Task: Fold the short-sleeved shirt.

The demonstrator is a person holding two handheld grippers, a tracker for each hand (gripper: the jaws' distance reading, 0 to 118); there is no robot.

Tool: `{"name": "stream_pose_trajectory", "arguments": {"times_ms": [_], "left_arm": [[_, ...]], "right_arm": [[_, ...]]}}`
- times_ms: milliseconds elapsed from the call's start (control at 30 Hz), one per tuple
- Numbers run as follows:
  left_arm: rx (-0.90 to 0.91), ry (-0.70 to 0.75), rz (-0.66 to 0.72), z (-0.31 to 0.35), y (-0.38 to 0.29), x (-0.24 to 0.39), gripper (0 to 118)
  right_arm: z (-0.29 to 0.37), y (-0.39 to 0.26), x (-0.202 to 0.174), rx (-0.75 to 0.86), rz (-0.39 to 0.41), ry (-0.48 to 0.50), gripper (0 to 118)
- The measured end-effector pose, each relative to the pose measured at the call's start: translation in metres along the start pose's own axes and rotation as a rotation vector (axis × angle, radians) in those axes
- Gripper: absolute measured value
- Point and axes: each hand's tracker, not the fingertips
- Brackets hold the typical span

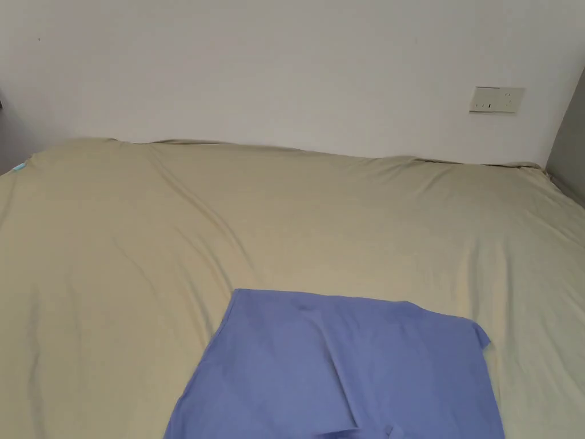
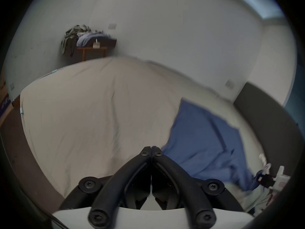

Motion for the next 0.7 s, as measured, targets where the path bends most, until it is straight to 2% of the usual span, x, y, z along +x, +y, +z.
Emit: {"name": "stream_pose_trajectory", "arguments": {"times_ms": [67,167,200,233,267,300,333,367,400,433,467,533,633,700], "left_arm": [[-0.106,0.075,-0.016,-0.017,-0.009,-0.003,0],[-0.139,0.097,-0.02,-0.035,-0.019,-0.015,0],[-0.144,0.1,-0.016,-0.038,-0.02,-0.016,1],[-0.151,0.107,-0.016,-0.037,-0.02,-0.015,6],[-0.148,0.113,-0.01,-0.034,-0.018,-0.013,20],[-0.135,0.111,-0.002,-0.03,-0.014,-0.012,57],[-0.101,0.09,0.004,-0.022,-0.008,-0.01,88],[-0.036,0.076,0.002,-0.01,0.0,-0.006,113],[0.036,0.064,-0.012,0.002,0.008,0.001,118],[0.119,0.042,-0.033,0.017,0.017,0.008,117],[0.211,-0.007,-0.055,0.037,0.025,0.015,118],[0.331,-0.022,-0.088,0.062,0.038,0.032,118],[0.475,-0.055,-0.136,0.089,0.042,0.048,118],[0.51,-0.06,-0.149,0.096,0.04,0.061,118]], "right_arm": [[-0.014,-0.008,0.003,-0.056,0.021,-0.035,4],[-0.021,-0.012,0.003,-0.056,0.035,-0.039,4],[-0.021,-0.011,0.003,-0.053,0.043,-0.04,7],[-0.019,-0.007,0.002,-0.049,0.053,-0.039,16],[-0.014,-0.002,0.002,-0.041,0.063,-0.037,36],[-0.008,0.004,0.002,-0.024,0.078,-0.052,76],[0.002,0.011,0.002,0.024,0.1,-0.094,104],[0.016,0.019,0.003,0.083,0.124,-0.117,118],[0.032,0.027,0.003,0.146,0.139,-0.131,118],[0.052,0.035,0.003,0.243,0.132,-0.106,118],[0.07,0.043,0.006,0.313,0.119,-0.143,118],[0.1,0.055,0.007,0.421,0.107,-0.1,118],[0.126,0.069,-0.005,0.524,0.068,-0.048,118],[0.13,0.069,-0.018,0.581,0.079,-0.047,118]]}}
